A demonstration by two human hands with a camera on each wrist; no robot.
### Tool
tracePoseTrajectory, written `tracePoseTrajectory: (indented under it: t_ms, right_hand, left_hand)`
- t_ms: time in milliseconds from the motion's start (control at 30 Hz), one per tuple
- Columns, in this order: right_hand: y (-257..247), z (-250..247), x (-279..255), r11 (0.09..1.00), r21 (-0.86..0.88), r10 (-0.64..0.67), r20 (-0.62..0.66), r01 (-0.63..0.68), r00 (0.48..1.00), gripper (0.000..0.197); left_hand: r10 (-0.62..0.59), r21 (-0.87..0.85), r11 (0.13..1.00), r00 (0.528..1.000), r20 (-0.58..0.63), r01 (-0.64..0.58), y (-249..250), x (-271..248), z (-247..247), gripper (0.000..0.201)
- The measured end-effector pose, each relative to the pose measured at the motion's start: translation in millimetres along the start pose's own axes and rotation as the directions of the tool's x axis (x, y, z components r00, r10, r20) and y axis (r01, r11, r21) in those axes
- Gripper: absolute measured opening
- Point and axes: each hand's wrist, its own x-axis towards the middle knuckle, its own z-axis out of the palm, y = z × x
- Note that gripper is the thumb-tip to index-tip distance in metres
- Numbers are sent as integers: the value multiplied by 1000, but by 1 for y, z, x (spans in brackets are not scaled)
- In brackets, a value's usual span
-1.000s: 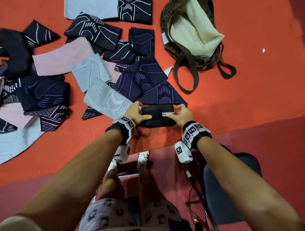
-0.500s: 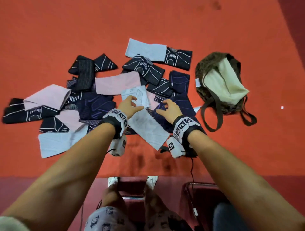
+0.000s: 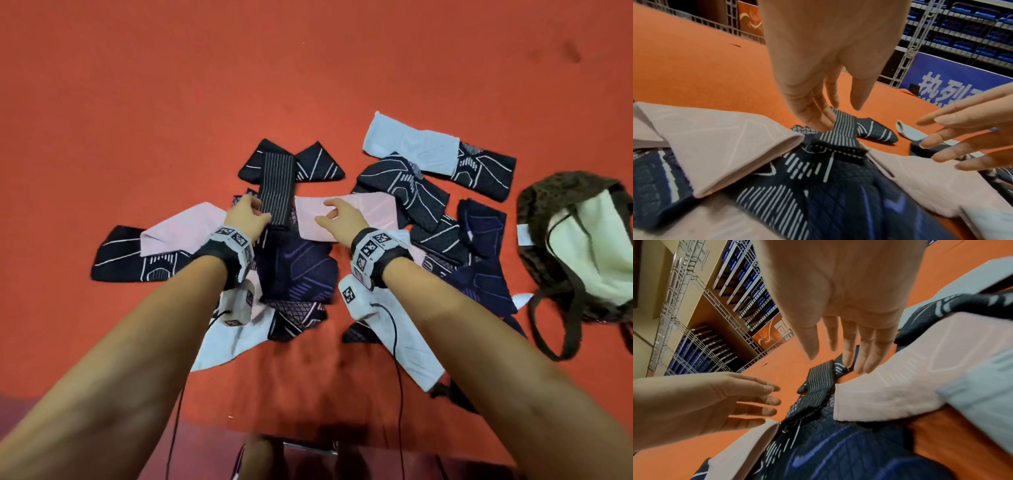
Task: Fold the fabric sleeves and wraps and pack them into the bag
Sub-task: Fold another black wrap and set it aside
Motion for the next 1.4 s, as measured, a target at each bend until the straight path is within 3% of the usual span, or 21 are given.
tracePoseTrajectory:
  t_ms: [167,367,567,633,700,733,833,967,1167,1300,1400]
  right_hand:
    - [-32,23,58,992,-100,-71,1,71,997,52]
    - [-47,36,127,981,-151,-140,-98,124,985,55]
    - [-51,43,160,989,-139,-60,-81,49,995,69]
    - [-53,44,163,989,-151,-14,-80,2,997,60]
    - [-55,43,162,993,-118,-3,-109,-10,994,29]
    - [-57,41,160,996,-90,-14,-130,2,991,17]
    - [-59,34,150,1000,-5,-20,-162,19,987,32]
    - [-59,17,127,989,149,7,-174,19,985,30]
    - [-44,-20,67,840,542,41,-126,34,991,13]
    - [-16,-38,18,783,620,138,-103,-45,985,6]
    - [6,-51,-23,740,672,193,-186,-18,963,20]
  left_hand:
    - [-68,30,997,997,22,68,-19,48,-3,43]
    - [-63,115,992,981,184,42,-35,83,13,52]
    - [-118,-71,988,962,246,139,-49,92,20,35]
    - [-114,-170,972,957,266,163,-51,90,19,45]
    - [-92,-294,940,957,276,175,-55,88,16,42]
    - [-89,-356,915,957,276,187,-58,89,16,35]
    - [-106,-512,828,961,255,228,-48,79,2,24]
    - [-113,-612,763,975,193,210,-32,63,-21,18]
    - [-112,-783,589,980,165,199,-21,33,-43,5]
    - [-62,-782,589,976,211,206,4,2,-37,7]
    - [-42,-766,606,970,239,215,21,-19,-18,13]
